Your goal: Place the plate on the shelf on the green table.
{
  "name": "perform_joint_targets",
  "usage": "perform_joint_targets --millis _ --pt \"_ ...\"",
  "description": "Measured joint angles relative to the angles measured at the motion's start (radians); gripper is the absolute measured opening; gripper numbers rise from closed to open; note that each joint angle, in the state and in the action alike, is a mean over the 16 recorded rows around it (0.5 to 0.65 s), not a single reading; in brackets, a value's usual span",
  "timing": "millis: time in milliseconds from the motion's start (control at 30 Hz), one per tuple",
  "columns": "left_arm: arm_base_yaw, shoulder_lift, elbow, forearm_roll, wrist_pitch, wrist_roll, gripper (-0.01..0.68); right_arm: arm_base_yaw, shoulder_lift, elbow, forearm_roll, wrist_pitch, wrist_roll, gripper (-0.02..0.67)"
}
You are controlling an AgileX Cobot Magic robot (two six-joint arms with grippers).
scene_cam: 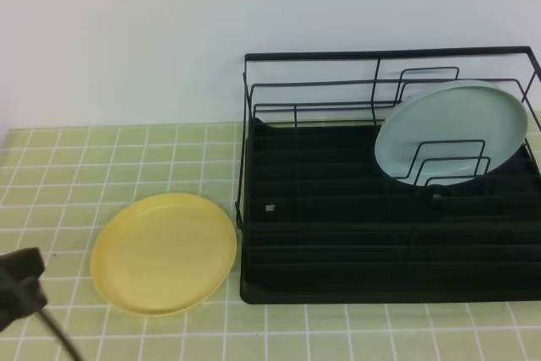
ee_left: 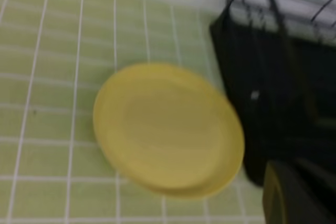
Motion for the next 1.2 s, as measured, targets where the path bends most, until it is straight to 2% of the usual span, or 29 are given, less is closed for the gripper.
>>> perform_joint_targets --millis 300,500,667,867,1067,1200 --pt "0.024 0.387 -0.222 0.093 0.163 0.035 -0.002 0.013 0.266 -0.108 -0.078 0.305 0.015 -0.002" --pt "0.088 0.607 -0.332 0.061 0.233 0.111 -0.002 0.022 0.36 -0.147 -0.096 0.446 0.019 -0.002" --pt "0.145 0.748 -0.377 0.002 0.235 0.179 0.008 0.035 0.384 -0.154 -0.08 0.493 0.005 -0.002" --pt "0.185 0.887 -0.405 -0.067 0.208 0.224 0.099 0.051 0.385 -0.154 -0.051 0.5 -0.009 -0.002" --pt "0.189 0.998 -0.436 -0.133 0.187 0.257 0.218 0.061 0.385 -0.154 -0.031 0.499 -0.014 -0.002" --pt "0.189 1.058 -0.462 -0.177 0.182 0.277 0.272 0.061 0.385 -0.154 -0.025 0.499 -0.016 -0.002"
